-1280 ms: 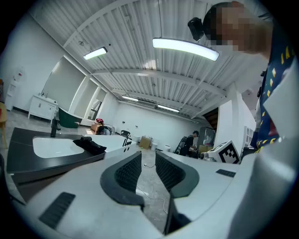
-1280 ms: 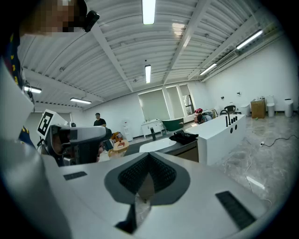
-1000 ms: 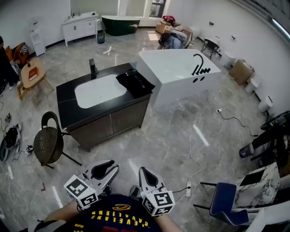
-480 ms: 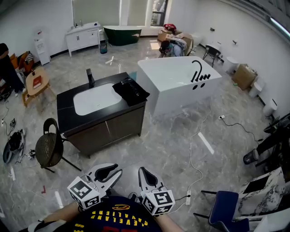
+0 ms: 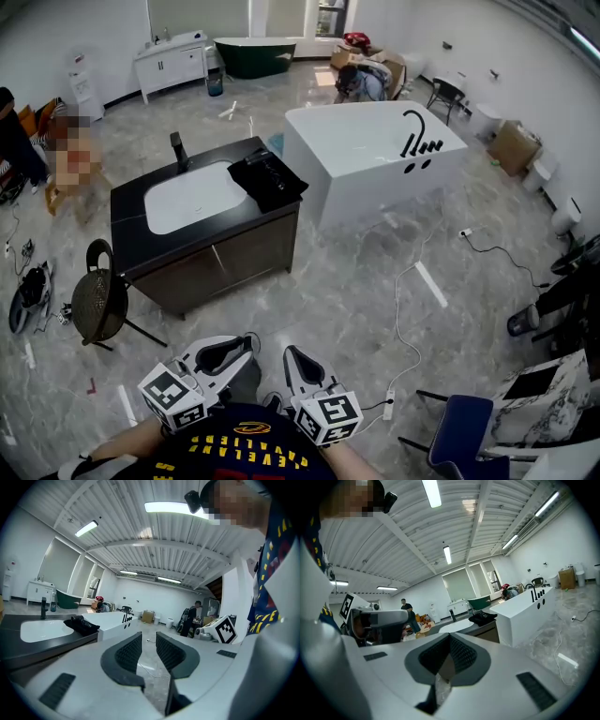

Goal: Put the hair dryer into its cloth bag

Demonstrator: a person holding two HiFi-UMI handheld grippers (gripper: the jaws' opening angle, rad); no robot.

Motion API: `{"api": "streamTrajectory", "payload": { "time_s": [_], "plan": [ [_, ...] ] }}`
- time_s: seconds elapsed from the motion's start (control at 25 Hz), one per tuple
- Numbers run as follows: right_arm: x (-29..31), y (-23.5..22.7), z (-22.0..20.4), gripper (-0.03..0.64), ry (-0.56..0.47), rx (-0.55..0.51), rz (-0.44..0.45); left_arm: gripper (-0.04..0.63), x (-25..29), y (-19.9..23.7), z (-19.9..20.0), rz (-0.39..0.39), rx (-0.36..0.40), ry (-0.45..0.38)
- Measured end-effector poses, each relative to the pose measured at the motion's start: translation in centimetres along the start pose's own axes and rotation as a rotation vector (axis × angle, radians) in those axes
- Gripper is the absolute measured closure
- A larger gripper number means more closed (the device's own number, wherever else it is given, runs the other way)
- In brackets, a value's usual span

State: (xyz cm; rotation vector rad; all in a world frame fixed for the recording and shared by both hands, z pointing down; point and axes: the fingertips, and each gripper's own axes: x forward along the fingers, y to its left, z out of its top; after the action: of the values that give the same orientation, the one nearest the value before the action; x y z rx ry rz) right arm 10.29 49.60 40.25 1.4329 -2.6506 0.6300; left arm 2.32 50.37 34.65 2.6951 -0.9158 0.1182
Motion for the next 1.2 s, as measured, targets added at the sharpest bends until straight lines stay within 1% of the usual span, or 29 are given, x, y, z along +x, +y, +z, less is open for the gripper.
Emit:
{"api": "streamTrajectory", "payload": {
  "time_s": [0.08, 0.2, 0.28, 0.4, 0.56, 0.68, 0.96, 1.08, 1.2],
  "plan": [
    [1.1, -1.4, 0.1, 0.609, 0.015, 0.008, -0.005, 0.499, 1.3, 1.6, 0.3, -0.001, -0.031, -0.013],
    [2.9, -3.9, 1.3, 0.609, 0.016, 0.006, -0.042, 0.499, 4.1, 3.9, 0.8, -0.022, -0.064, -0.012],
    [4.4, -5.3, 2.2, 0.609, 0.016, 0.009, -0.06, 0.499, 6.2, 5.0, 1.3, -0.055, -0.055, 0.001],
    [8.1, -6.7, 3.4, 0.609, 0.032, 0.006, -0.043, 0.499, 9.0, 7.8, 2.2, -0.089, -0.042, 0.003],
    [13.3, -8.4, 5.7, 0.609, 0.056, -0.039, -0.027, 0.499, 12.5, 13.2, 3.9, -0.089, -0.074, 0.003],
    [16.6, -9.4, 7.3, 0.609, 0.071, -0.054, -0.023, 0.499, 14.4, 16.2, 5.2, -0.103, -0.074, 0.003],
    [22.9, -12.4, 10.1, 0.609, 0.032, -0.026, -0.066, 0.499, 17.0, 23.4, 7.1, -0.092, -0.091, -0.014],
    [25.5, -13.9, 11.4, 0.609, 0.024, -0.034, -0.077, 0.499, 18.3, 25.6, 7.4, -0.087, -0.126, -0.022],
    [27.9, -15.3, 11.8, 0.609, 0.034, -0.044, -0.067, 0.5, 19.9, 27.6, 6.9, -0.069, -0.166, -0.009]
  ]
}}
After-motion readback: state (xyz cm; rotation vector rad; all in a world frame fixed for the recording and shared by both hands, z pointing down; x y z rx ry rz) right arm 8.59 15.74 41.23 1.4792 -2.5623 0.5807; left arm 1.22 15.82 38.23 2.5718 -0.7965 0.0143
